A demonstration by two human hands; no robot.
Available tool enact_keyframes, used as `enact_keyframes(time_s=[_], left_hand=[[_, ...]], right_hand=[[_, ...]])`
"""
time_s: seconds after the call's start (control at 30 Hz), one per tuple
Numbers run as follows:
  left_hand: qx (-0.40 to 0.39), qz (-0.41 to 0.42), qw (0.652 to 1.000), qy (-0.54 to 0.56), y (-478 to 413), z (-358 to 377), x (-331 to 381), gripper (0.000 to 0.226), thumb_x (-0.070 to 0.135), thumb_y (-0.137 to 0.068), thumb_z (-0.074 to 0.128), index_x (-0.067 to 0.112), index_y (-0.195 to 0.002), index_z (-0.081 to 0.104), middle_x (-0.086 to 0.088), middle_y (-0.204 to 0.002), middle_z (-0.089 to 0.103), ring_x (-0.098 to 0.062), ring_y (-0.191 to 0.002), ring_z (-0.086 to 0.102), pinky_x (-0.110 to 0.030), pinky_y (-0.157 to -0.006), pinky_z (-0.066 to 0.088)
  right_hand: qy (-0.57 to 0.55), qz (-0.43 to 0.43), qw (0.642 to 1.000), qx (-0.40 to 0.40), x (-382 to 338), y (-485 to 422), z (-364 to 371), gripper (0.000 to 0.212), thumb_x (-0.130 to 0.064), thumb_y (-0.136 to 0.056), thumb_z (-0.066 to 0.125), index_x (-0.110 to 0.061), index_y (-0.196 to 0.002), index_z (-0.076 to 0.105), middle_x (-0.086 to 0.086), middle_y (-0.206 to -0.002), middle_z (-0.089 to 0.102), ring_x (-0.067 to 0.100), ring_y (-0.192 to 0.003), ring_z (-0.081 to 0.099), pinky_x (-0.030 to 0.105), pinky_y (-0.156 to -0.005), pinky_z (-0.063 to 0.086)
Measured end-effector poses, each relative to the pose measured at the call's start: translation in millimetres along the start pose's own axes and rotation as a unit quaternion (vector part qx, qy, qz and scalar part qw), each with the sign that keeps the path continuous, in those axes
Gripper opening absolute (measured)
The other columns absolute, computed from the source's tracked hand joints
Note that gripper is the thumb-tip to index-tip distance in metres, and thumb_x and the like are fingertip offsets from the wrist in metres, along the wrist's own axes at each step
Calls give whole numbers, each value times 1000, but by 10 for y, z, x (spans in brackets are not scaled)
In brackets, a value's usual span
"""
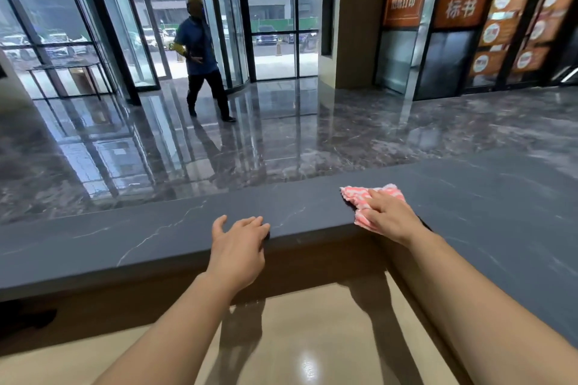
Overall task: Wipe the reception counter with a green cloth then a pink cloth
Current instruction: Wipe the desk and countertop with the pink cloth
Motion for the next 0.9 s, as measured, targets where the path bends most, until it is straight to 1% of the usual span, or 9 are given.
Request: enact_keyframes(time_s=[0.13,0.23,0.37,0.43,0.5,0.57,0.73,0.8,0.9], left_hand=[[-13,1,1000,-6,-79,46,78,45,16,-99,43,29,-142,43,8,-153,35,-8,-142,29,-45,-118,0],[-12,-14,1000,-2,-149,29,45,39,19,-101,40,27,-138,46,9,-145,46,-8,-137,37,-43,-117,5],[-26,-42,999,-11,-277,45,-82,32,24,-101,37,26,-131,49,6,-135,53,-11,-128,47,-41,-114,14],[-42,-53,997,-21,-351,76,-130,31,25,-101,36,26,-129,49,5,-135,53,-12,-127,47,-40,-112,17],[-60,-56,996,-25,-438,106,-143,30,27,-101,35,25,-127,49,4,-136,52,-13,-129,45,-39,-109,19],[-82,-57,995,-28,-511,148,-129,31,30,-102,34,25,-129,48,3,-138,50,-13,-131,43,-39,-108,19],[-113,-58,991,-34,-598,293,-103,36,36,-103,31,24,-132,49,2,-138,49,-15,-128,44,-36,-102,21],[-113,-53,991,-41,-616,321,-121,37,37,-103,30,25,-132,49,3,-138,49,-14,-128,44,-34,-100,22],[-114,-46,991,-46,-632,328,-134,37,38,-103,31,25,-132,49,4,-137,50,-13,-128,44,-34,-100,21]], right_hand=[[82,33,995,48,-262,27,-1,45,-33,-103,32,-22,-146,43,6,-154,33,26,-142,28,37,-116,18],[52,22,996,62,-725,57,163,45,-41,-102,31,-29,-143,44,6,-154,33,28,-140,30,38,-116,20],[70,-89,993,-16,-1370,-73,561,48,-42,-103,27,-30,-150,32,3,-161,18,26,-148,15,41,-121,12],[89,-134,986,-48,-1463,-134,600,49,-41,-104,24,-28,-152,29,1,-162,15,23,-149,11,41,-121,10],[80,-152,982,-76,-1343,-228,543,50,-42,-105,23,-28,-153,26,-2,-162,13,19,-150,8,39,-121,8],[65,-126,986,-83,-1051,-347,426,52,-45,-104,23,-28,-153,25,-3,-162,13,17,-150,8,40,-121,10],[74,-1,996,-46,-87,-734,78,55,-44,-103,25,-23,-154,23,0,-162,16,19,-149,14,39,-120,14],[88,25,995,-36,53,-809,15,52,-41,-103,22,-26,-154,23,2,-161,18,22,-148,16,40,-119,16],[107,48,993,-18,-115,-828,67,49,-37,-102,26,-26,-150,31,8,-157,25,28,-144,22,43,-115,20]])
Point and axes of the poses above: each hand's wrist, its own y-axis away from the middle knuckle, its own z-axis out of the palm, x = y × z, the point moved 9 cm from there along -y, towards the middle knuckle
